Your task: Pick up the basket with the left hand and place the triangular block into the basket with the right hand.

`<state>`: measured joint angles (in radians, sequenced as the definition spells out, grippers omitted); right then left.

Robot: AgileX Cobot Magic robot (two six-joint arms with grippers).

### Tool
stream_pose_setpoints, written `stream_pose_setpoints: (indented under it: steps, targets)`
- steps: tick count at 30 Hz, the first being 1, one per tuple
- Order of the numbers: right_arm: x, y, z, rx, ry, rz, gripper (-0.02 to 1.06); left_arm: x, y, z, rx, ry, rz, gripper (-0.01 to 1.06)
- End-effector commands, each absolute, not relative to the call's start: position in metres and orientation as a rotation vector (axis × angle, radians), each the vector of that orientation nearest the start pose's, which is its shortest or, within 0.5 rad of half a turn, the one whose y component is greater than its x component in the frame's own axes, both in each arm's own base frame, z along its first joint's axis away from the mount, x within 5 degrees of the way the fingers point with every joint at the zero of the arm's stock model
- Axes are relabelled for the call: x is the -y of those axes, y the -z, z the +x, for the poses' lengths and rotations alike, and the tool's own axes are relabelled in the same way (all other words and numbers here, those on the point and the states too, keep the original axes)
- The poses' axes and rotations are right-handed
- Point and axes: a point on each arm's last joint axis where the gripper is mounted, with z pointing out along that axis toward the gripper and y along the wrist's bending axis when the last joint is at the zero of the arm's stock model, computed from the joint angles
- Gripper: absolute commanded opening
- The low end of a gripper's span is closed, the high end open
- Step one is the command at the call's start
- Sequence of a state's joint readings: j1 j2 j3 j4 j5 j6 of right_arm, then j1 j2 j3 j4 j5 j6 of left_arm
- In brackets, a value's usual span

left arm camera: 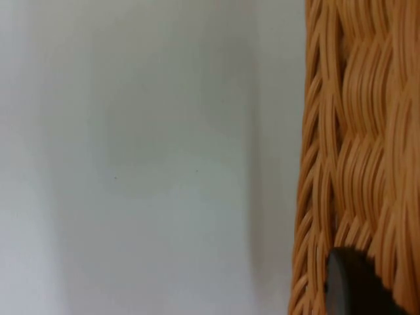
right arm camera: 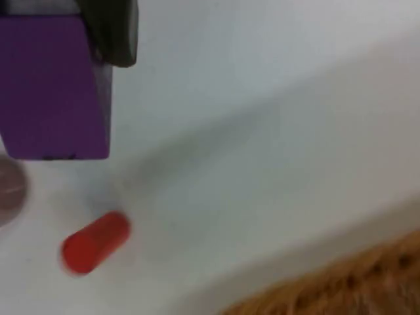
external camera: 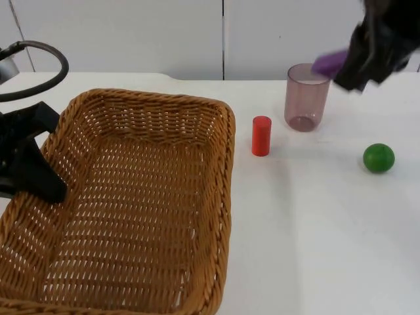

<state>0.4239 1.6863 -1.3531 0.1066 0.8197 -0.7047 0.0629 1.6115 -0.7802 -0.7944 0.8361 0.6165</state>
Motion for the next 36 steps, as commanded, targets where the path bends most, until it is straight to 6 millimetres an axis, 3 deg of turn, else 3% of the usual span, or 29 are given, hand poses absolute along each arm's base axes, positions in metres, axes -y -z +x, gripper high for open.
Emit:
stream_pose_setpoints:
  steps: [1,6,11,12,14,16,17,18,21,23,26,27,29,32,33,34,36]
  targets:
    - [-0.155,-0.297,0.319,-2.244,-0.049,-1.314,0.0,0.034,-0.176,0.264,-2.837,0.846,-0.009,0.0]
    - [-0.165,-0.308,0.309,-2.241,-0.078,-1.293,0.0,0.035,-0.176,0.264,-2.838,0.848,-0.009,0.0]
    - [-0.22,-0.315,0.302,-2.197,-0.166,-1.33,0.0,0.035,-0.176,0.263,-2.839,0.852,-0.004,0.0]
    - [-0.22,-0.315,0.302,-2.197,-0.166,-1.33,0.0,0.035,-0.176,0.263,-2.839,0.852,-0.004,0.0]
    - [-0.249,-0.314,0.3,-2.165,-0.209,-1.333,0.0,0.035,-0.176,0.263,-2.838,0.849,-0.002,0.0]
    - [-0.277,-0.306,0.302,-2.157,-0.247,-1.328,0.0,0.035,-0.176,0.264,-2.836,0.851,-0.004,0.0]
    - [-0.277,-0.306,0.302,-2.157,-0.247,-1.328,0.0,0.035,-0.176,0.264,-2.836,0.851,-0.004,0.0]
    - [-0.289,-0.304,0.301,-2.149,-0.265,-1.331,0.0,0.035,-0.176,0.263,-2.838,0.855,-0.002,0.0]
    - [-0.318,-0.281,0.305,-2.16,-0.285,-1.339,0.0,0.035,-0.176,0.263,-2.836,0.852,0.0,0.0]
    - [-0.322,-0.274,0.31,-2.171,-0.294,-1.301,0.0,0.035,-0.176,0.263,-2.835,0.854,-0.002,0.0]
    - [-0.333,-0.24,0.318,-2.262,-0.311,-1.221,0.06,0.035,-0.176,0.264,-2.831,0.855,-0.009,0.0]
    - [-0.333,-0.24,0.318,-2.262,-0.311,-1.221,0.06,0.035,-0.176,0.264,-2.831,0.855,-0.009,0.0]
    - [-0.338,-0.222,0.321,-2.294,-0.304,-1.23,0.17,0.035,-0.176,0.264,-2.828,0.859,-0.014,0.0]
    - [-0.341,-0.199,0.323,-2.365,-0.303,-1.221,0.42,0.036,-0.177,0.264,-2.827,0.866,-0.009,0.0]
    - [-0.341,-0.196,0.323,-2.378,-0.3,-1.221,0.52,0.036,-0.177,0.264,-2.827,0.868,-0.004,0.0]
    - [-0.341,-0.196,0.323,-2.378,-0.3,-1.221,0.52,0.036,-0.177,0.264,-2.827,0.868,-0.004,0.0]
    - [-0.34,-0.197,0.322,-2.381,-0.3,-1.222,0.71,0.036,-0.177,0.264,-2.826,0.87,-0.007,0.0]
